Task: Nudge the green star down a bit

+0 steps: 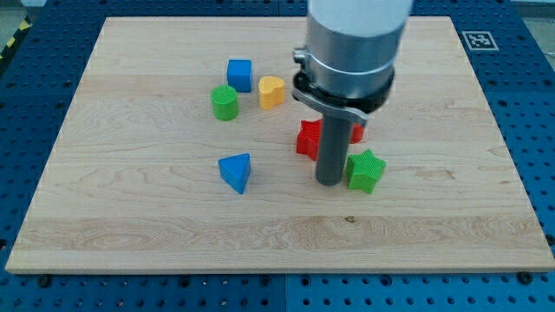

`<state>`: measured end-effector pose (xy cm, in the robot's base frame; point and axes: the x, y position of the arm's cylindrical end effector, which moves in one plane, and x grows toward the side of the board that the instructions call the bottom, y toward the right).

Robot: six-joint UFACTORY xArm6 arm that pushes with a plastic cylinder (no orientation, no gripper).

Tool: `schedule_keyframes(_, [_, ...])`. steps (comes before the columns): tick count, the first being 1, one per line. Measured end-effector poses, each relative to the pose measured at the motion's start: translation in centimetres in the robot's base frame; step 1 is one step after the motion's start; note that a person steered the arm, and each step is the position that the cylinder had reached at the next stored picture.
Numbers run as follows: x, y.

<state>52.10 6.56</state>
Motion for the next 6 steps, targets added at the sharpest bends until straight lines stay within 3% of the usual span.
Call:
schedule_keyframes(2, [0.9,1.2])
schedule_keyframes(4, [5.5,6.0])
schedule_keyframes(5, [5.7,11.0])
schedule_keyframes(6, [2.8,14.0])
